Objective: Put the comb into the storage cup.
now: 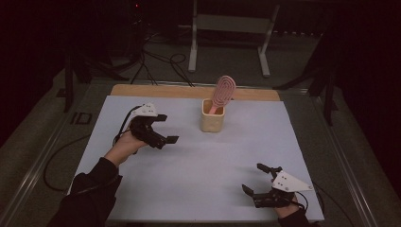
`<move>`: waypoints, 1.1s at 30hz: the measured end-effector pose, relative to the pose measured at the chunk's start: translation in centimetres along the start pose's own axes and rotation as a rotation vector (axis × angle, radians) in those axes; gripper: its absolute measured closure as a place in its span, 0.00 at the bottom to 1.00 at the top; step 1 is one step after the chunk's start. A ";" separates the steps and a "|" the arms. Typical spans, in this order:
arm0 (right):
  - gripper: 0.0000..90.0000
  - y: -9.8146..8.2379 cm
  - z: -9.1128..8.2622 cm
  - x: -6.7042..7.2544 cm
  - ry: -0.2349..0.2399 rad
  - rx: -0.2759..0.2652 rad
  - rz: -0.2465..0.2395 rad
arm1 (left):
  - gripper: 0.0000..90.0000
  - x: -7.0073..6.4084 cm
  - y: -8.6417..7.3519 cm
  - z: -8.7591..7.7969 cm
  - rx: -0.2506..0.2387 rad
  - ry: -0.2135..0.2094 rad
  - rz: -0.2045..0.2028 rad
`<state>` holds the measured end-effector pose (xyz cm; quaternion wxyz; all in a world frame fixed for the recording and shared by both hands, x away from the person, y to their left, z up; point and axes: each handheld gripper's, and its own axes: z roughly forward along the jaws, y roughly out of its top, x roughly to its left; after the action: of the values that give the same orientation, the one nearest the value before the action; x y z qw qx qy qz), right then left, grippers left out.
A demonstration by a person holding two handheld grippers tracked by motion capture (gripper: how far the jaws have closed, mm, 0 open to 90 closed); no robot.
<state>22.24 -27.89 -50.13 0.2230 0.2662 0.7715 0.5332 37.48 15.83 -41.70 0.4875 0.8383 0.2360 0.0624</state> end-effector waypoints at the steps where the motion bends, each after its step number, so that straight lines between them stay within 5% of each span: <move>1: 0.10 0.0 0.0 0.0 0.001 -0.001 -0.003 | 0.00 0.0 -0.3 -0.2 -0.001 0.002 -0.004; 33: 0.10 0.0 0.2 0.0 0.002 0.010 -0.003 | 0.00 -2.4 -9.8 -5.2 0.018 0.068 -0.074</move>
<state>22.37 -27.74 -50.20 0.2218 0.2657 0.7746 0.5294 30.33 22.82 -47.01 0.4737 0.8306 0.2839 0.0709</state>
